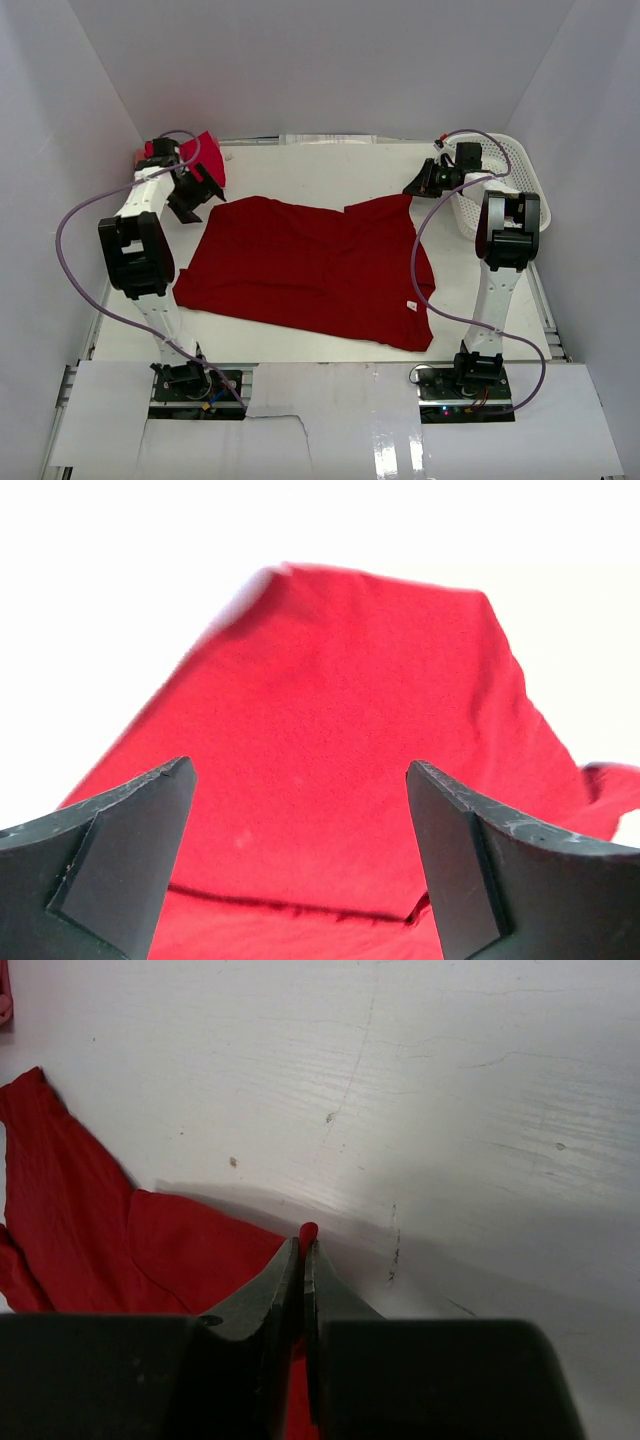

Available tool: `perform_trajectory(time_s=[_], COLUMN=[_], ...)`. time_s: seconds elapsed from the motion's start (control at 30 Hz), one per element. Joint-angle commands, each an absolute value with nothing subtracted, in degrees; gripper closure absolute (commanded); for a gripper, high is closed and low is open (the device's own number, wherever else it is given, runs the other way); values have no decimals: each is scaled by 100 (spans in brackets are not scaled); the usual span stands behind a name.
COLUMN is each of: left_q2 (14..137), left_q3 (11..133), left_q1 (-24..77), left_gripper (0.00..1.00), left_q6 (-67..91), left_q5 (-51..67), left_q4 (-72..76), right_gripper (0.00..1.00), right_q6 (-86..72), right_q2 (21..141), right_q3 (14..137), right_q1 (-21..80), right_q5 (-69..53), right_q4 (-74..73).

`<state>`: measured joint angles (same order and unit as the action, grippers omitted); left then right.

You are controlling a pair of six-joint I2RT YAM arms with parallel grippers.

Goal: Fold and stack the t-shirts
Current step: Grap the side of the flattened tshirt furthest away from the robot with both arms

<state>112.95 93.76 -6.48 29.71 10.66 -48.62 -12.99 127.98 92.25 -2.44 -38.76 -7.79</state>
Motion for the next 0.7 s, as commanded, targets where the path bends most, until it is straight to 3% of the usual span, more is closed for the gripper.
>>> perform_trajectory(time_s=[0.0, 0.13, 0.47, 0.67], left_q2=[10951, 11109, 11944, 12349], left_q3=[8983, 8658, 8244, 8235], left_q1=[-1045, -1327, -1925, -1925], left_gripper=[2, 2, 2, 2], left_q6=[3208, 2866, 2461, 2338], left_q5=[1880, 2021, 3962, 4219], left_q4=[-4185, -3632, -2189, -1548], right_gripper=[92, 92, 92, 92], right_q6=[-1187, -1178, -1204, -1213], right_q2=[12674, 12621, 12656, 12656], right_q3=[9431, 9378, 9413, 9448], right_q1=[-229, -229, -229, -237], right_q5=[-3955, -4017, -4298, -4429], right_q4=[-844, -817, -773, -730])
